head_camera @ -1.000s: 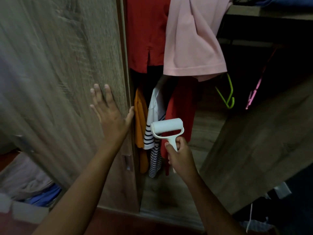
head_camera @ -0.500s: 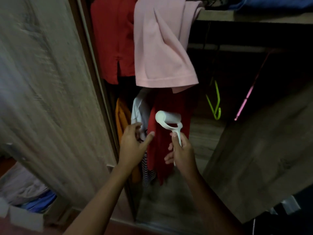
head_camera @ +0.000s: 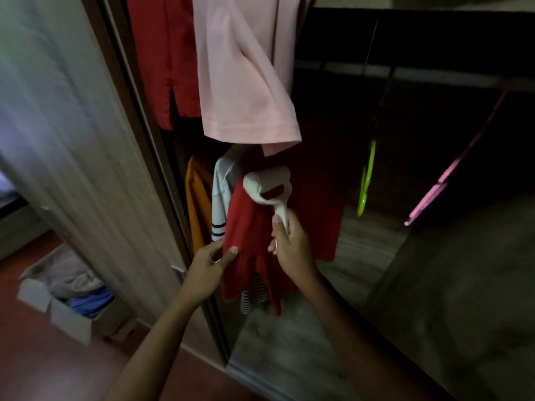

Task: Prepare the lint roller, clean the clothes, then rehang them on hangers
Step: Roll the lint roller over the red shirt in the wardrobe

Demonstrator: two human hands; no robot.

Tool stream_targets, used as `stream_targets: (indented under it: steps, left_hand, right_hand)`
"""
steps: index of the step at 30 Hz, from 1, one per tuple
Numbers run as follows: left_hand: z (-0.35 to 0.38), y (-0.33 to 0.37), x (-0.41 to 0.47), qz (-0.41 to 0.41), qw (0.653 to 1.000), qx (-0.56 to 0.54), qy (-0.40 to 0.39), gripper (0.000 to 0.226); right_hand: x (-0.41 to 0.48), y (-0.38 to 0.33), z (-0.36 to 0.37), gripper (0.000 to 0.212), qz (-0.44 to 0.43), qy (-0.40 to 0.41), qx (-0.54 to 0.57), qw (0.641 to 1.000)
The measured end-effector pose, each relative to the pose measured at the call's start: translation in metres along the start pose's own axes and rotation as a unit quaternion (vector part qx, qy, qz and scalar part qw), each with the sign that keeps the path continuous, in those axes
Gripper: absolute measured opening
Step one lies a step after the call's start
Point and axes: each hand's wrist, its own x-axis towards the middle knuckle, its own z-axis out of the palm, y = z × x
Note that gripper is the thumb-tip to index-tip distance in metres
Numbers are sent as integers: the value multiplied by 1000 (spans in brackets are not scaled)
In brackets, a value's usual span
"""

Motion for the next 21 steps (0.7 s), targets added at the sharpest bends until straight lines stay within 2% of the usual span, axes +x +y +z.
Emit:
stream_targets:
  steps: [4, 8, 11, 15, 18, 21]
  left_hand:
    - [-5, -1, -18, -8, 998, -16, 57, 21]
    - [-10, 4, -31, -1, 996, 6, 84, 21]
    - [-11, 12, -37, 10, 996, 27, 90, 20]
    - [-11, 19, -39, 14, 995, 36, 91, 18]
    - [-10, 25, -41, 28, 995, 41, 83, 21]
    - [-7, 31, -44, 29, 996, 33, 72, 23]
  right_hand:
    - [-28, 48, 3, 24, 50, -102, -37, 993]
    - [-61, 96, 3, 16, 43, -144, -73, 986]
    - [-72, 105, 1, 17, 47, -173, -82, 980]
    - [-57, 78, -2, 19, 31, -129, -47, 990]
    - [-26, 39, -4, 19, 26, -94, 40, 994]
    - [-1, 2, -8, 17, 21, -93, 108, 990]
